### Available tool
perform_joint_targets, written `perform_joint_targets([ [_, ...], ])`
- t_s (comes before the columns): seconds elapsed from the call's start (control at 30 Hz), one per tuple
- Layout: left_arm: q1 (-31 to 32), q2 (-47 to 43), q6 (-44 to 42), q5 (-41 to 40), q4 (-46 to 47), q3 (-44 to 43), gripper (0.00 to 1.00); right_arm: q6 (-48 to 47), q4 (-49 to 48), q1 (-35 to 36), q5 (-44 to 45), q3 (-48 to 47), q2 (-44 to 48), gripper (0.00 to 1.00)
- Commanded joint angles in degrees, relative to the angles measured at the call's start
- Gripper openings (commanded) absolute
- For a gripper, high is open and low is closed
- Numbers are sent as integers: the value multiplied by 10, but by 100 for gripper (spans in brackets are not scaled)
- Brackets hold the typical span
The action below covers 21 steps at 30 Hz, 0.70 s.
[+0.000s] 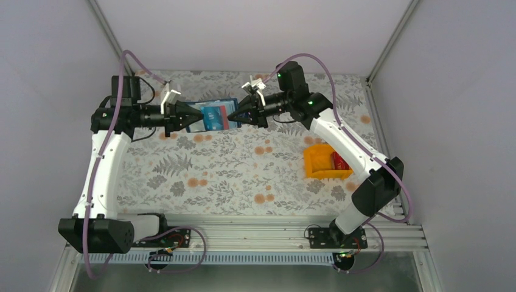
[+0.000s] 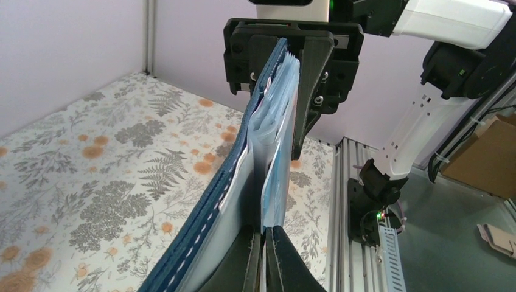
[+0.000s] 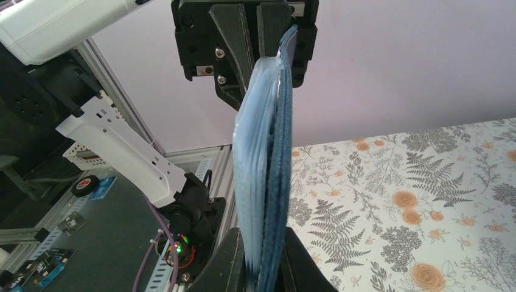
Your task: Take the credit cards out of the card holder
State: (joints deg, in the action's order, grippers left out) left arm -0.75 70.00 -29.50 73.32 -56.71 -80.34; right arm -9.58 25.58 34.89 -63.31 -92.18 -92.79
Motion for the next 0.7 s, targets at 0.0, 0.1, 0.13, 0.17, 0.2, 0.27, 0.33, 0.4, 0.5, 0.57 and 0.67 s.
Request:
perform_joint_targets([
  [0.0,11,-5,15,9,34,12,8,-4,3,0,-33,-7,16,4],
  [0.1,19,-2,19,9,37,11,16,-5,3,-1,-39,-9,15,4],
  [0.13,21,-2,20,9,39,10,18,-4,3,0,-39,-9,15,4],
  [0.17,23,-1,20,8,39,11,20,-5,4,0,-40,-9,15,4],
  [0.2,24,0,21,5,41,11,21,-5,4,1,-41,-10,14,4],
  [0.27,27,1,22,0,44,11,18,-6,5,1,-41,-10,14,4],
  [0.33,27,1,22,0,43,13,5,-8,7,0,-39,-10,14,4],
  [0.4,27,-1,11,0,31,13,3,-10,9,1,-37,-9,16,4],
  [0.5,27,-7,-6,-10,21,17,2,-7,6,1,-19,-6,17,4],
  [0.57,26,-9,16,-44,46,27,2,15,-9,-2,33,-4,13,4],
  [0.67,14,6,60,-99,86,38,2,71,-19,-10,113,-12,-7,4],
])
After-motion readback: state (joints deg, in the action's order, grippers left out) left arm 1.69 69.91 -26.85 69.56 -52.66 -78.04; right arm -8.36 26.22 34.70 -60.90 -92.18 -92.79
